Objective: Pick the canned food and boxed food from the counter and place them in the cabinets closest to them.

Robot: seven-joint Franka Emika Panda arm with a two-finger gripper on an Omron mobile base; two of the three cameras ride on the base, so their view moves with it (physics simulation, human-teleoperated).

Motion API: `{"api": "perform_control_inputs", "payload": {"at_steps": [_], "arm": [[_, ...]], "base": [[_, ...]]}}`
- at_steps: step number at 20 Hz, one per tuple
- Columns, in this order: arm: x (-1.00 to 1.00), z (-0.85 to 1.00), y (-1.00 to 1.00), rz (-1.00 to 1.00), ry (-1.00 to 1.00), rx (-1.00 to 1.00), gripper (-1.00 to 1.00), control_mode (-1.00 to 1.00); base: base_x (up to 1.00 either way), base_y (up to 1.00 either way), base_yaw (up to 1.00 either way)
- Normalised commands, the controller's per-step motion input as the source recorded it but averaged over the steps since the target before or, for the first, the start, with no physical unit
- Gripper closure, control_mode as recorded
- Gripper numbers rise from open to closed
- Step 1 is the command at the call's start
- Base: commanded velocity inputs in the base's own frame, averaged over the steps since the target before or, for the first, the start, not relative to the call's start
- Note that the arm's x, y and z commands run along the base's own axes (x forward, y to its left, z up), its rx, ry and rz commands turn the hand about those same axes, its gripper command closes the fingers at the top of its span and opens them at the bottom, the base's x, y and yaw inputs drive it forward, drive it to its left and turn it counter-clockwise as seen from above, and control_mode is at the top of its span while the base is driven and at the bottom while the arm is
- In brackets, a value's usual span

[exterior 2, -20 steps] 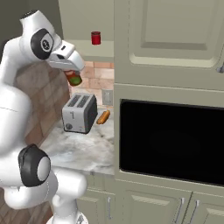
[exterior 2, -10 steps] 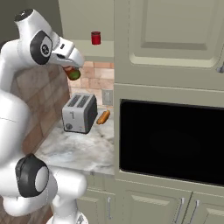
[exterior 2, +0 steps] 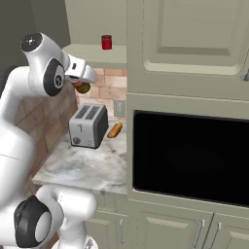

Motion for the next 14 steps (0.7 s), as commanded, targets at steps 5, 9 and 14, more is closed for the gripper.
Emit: {"api": "perform_control_inputs", "payload": {"at_steps": [5, 9, 14], "arm": [[0.09, 0.48, 0.0, 0.06, -0.05, 0.03, 1.0, -1.0], [0.01, 0.63, 0.04, 0.06, 0.0, 0.07, 1.0, -1.0], [0.0, 0.55, 0.08, 0.05, 0.0, 0.06, 1.0, -1.0]], "base": [[0.0, 0.0, 0.0], [0.0, 0.0, 0.0], [0.0, 0.0, 0.0]]}}
